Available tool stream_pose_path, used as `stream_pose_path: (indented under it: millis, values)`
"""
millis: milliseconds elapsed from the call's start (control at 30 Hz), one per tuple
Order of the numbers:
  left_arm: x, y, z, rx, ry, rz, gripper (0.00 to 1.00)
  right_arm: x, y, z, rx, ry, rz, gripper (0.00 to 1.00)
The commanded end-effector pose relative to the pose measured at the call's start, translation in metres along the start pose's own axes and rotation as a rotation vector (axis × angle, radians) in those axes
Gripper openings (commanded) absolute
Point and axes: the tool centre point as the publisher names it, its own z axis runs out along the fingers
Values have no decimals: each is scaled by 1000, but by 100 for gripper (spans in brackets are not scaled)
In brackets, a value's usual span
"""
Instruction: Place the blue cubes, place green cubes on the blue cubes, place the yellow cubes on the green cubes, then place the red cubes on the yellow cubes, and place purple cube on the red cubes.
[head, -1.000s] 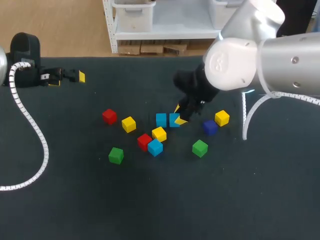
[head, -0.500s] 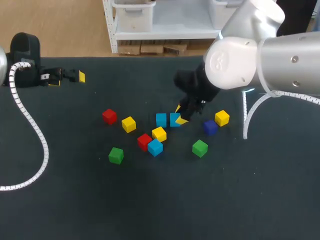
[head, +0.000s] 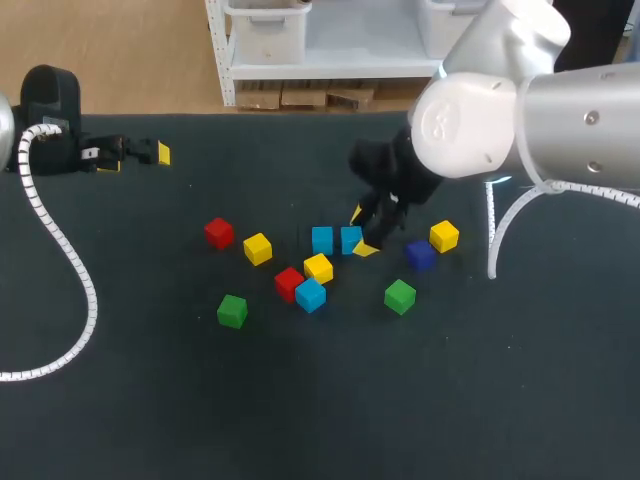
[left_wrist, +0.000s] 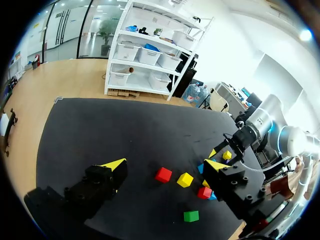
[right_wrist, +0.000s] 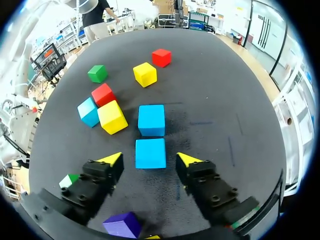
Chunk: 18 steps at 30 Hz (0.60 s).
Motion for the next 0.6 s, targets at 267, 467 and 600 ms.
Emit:
stream_pose_path:
  millis: [267,467,600]
  values:
    - [0,0,0,0,0,0,100,5,5,-20,13,6,12,100]
    - [0,0,0,0,0,0,100,15,14,-44,-26,-21,13,100]
    - [0,0,0,0,0,0,100,26,21,-62,-48,-38,7,100]
